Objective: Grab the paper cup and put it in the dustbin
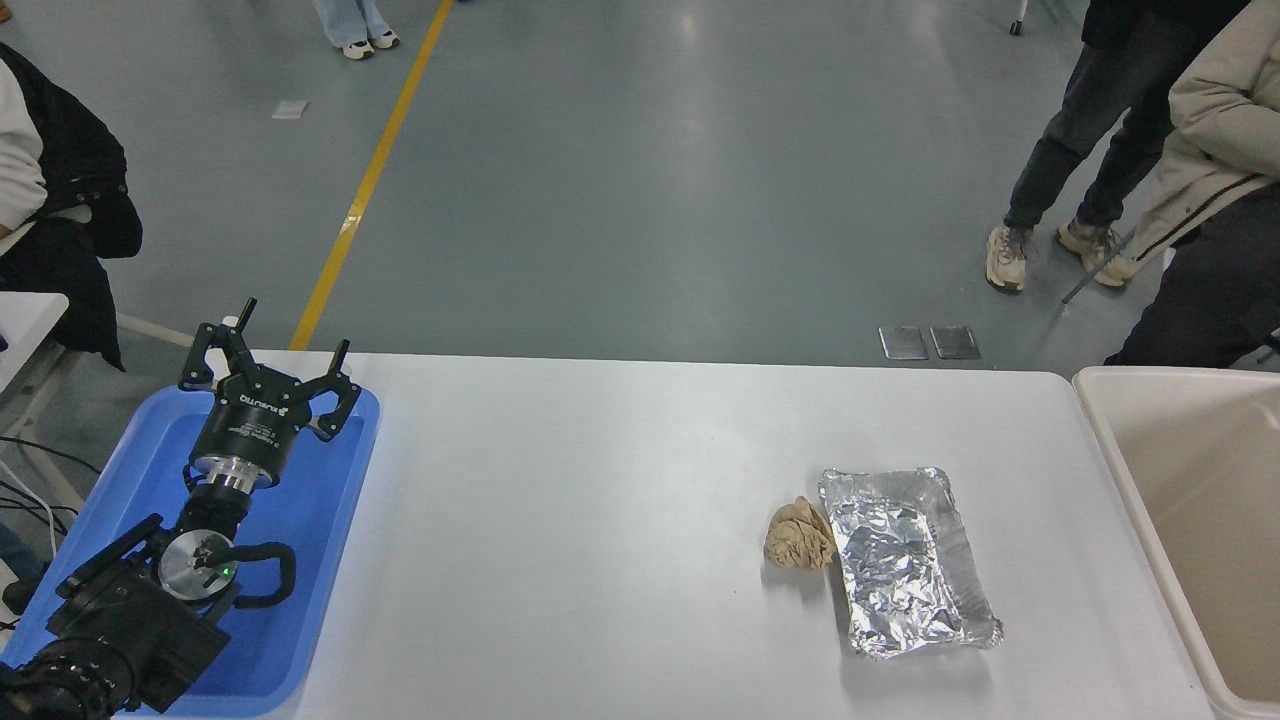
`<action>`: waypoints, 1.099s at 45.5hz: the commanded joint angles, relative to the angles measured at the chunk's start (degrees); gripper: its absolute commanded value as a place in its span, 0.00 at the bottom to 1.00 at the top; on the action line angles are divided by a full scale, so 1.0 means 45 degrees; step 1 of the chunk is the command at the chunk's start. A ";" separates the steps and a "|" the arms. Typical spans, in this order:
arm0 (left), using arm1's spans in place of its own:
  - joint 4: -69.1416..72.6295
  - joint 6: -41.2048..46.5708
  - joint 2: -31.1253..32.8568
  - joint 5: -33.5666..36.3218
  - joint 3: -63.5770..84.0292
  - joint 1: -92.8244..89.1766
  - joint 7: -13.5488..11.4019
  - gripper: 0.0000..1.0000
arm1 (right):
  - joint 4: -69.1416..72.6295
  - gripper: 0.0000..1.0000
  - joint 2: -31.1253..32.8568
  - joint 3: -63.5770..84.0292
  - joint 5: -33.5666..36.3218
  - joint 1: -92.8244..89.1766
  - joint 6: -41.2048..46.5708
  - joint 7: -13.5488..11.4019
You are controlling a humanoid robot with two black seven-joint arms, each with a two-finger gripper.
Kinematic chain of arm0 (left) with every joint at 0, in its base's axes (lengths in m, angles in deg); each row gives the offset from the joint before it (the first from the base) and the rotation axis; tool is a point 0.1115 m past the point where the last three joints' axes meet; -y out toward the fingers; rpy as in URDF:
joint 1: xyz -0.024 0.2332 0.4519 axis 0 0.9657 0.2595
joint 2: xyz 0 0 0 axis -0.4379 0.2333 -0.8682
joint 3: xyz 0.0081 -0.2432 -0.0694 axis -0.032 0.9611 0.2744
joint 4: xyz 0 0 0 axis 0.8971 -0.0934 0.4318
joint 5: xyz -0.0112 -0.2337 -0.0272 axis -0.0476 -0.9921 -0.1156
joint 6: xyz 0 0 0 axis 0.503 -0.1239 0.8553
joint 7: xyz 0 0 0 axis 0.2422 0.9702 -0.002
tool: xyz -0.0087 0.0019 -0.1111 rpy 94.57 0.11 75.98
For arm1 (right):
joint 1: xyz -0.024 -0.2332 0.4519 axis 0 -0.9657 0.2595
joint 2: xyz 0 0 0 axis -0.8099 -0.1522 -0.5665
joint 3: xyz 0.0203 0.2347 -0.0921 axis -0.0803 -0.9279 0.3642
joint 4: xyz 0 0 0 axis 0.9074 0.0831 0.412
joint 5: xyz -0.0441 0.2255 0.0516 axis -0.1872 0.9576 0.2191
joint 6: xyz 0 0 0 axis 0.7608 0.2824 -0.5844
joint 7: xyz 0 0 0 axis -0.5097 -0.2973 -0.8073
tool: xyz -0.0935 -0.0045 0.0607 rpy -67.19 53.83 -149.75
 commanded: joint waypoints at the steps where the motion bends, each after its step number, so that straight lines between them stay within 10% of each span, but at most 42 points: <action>1: 0.0002 0.0000 -0.0001 0.0000 0.0001 -0.0001 0.0000 1.00 | 0.1358 1.00 0.0019 0.0618 -0.0004 0.1639 0.0001 -0.0009; 25: 0.0002 0.0000 -0.0001 0.0000 0.0001 -0.0001 0.0000 1.00 | 0.9951 1.00 0.0097 0.4016 -0.1156 0.9040 0.0722 0.0011; 50: 0.0002 0.0000 -0.0001 0.0000 0.0001 -0.0001 0.0000 1.00 | 1.3664 1.00 0.0078 0.5579 -0.2405 1.5019 0.9373 -0.0028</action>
